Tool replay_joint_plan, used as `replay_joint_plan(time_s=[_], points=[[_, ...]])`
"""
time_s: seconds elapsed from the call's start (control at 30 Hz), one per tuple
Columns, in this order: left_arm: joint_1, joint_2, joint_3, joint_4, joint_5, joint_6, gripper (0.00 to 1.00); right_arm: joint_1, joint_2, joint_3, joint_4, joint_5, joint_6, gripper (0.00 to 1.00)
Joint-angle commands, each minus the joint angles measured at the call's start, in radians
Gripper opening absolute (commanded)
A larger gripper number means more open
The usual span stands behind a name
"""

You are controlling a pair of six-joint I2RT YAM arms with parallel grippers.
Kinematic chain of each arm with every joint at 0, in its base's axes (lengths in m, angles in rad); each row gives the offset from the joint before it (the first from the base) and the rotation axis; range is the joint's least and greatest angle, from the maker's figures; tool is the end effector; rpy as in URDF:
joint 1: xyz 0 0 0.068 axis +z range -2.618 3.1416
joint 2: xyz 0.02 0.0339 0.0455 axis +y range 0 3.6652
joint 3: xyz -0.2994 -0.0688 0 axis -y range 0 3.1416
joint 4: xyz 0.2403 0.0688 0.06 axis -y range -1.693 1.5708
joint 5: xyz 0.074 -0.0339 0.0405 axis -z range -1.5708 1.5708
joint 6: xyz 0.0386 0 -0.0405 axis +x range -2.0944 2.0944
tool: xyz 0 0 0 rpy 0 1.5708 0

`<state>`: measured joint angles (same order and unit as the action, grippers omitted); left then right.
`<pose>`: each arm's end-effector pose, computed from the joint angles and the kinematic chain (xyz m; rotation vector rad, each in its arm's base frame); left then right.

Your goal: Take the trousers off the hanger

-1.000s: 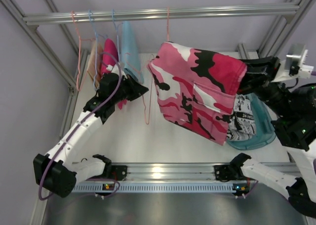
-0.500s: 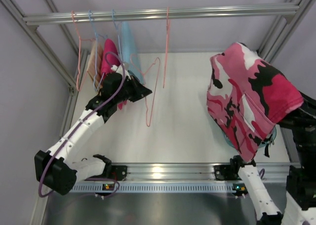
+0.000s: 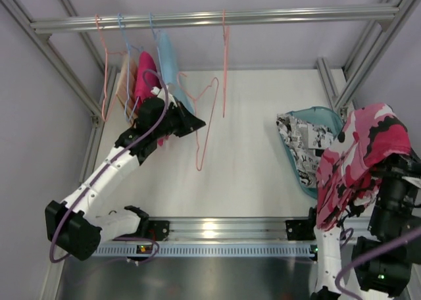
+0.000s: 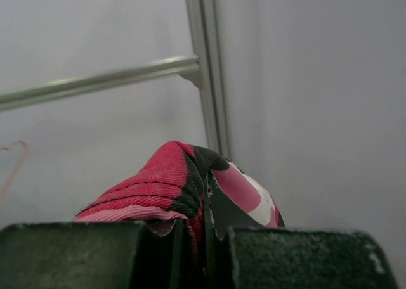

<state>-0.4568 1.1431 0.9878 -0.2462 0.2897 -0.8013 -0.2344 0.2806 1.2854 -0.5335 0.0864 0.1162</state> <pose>0.2147 -0.1178 0.3647 -0.1614 2.1200 -1.0737 -0.0876 0.0175 0.4825 0.2682 1.0695 -0.1535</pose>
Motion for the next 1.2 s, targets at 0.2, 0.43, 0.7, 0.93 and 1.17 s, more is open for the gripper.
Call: replay_joint_plan(time_s=[0.2,0.43,0.7,0.93,1.17], points=[[-0.017,-0.085,-0.006,0.041,-0.021,0.05,0.0,-0.025,0.084,-0.282,0.102,0.257,-0.197,0.0],[-0.02,-0.135,-0.052,0.038,-0.041,0.089,0.0,-0.025,0.314,-0.527,0.4,0.148,-0.211,0.0],[-0.025,-0.161,-0.023,0.001,-0.04,0.177,0.0,0.107,0.65,-0.517,0.703,0.091,-0.177,0.0],[-0.033,-0.16,0.034,-0.073,-0.055,0.246,0.0,0.227,0.891,-0.436,0.736,0.159,-0.176,0.0],[-0.042,-0.135,0.1,-0.168,-0.07,0.316,0.0,0.227,0.965,-0.429,0.606,0.093,-0.124,0.59]])
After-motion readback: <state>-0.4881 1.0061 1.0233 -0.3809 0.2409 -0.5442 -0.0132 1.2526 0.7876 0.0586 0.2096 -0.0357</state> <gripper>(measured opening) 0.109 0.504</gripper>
